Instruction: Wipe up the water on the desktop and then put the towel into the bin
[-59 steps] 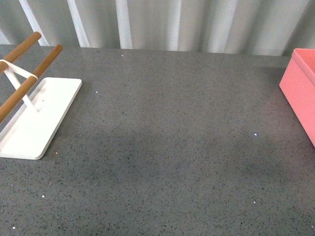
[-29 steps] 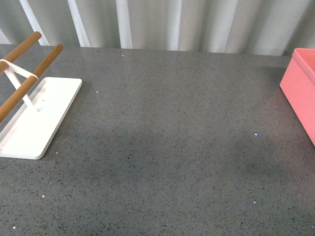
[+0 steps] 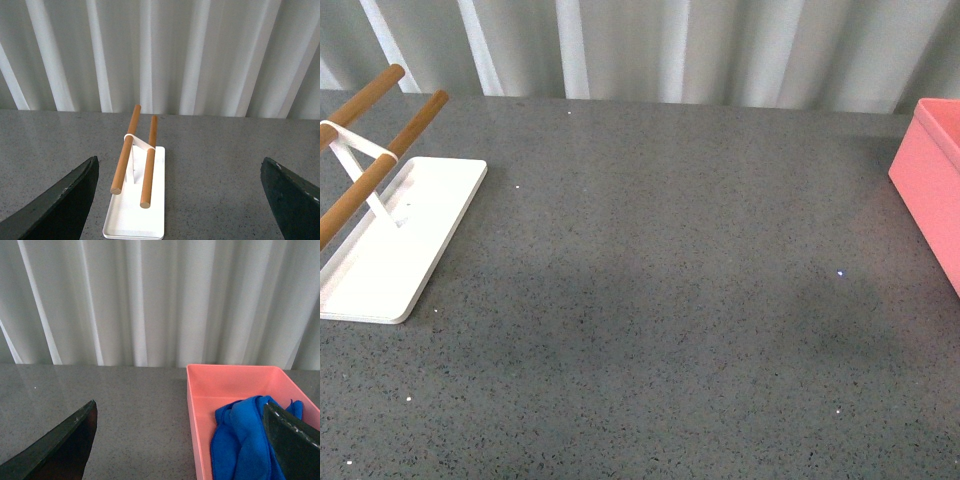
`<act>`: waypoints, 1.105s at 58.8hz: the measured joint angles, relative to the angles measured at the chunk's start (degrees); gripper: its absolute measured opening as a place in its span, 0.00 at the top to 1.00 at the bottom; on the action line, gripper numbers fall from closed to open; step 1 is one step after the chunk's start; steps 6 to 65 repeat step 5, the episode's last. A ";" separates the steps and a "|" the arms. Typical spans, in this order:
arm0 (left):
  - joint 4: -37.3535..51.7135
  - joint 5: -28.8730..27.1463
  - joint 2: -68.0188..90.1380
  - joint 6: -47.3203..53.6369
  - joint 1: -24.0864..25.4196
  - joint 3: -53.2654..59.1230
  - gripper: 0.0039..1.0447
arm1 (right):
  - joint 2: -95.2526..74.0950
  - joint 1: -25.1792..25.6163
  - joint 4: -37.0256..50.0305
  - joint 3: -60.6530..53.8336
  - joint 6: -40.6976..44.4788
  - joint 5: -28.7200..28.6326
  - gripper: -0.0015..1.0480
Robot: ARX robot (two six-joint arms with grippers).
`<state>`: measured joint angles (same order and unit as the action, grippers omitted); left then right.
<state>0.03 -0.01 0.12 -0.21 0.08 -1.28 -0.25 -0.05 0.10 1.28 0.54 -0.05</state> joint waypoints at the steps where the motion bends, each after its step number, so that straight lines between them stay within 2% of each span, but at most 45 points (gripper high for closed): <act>1: 0.00 0.02 0.00 0.00 0.00 0.00 0.06 | 0.00 0.00 0.00 0.00 0.00 0.00 0.07; 65: 0.00 0.00 0.00 0.00 0.00 0.00 0.06 | 0.00 0.00 0.00 0.00 0.00 0.00 0.07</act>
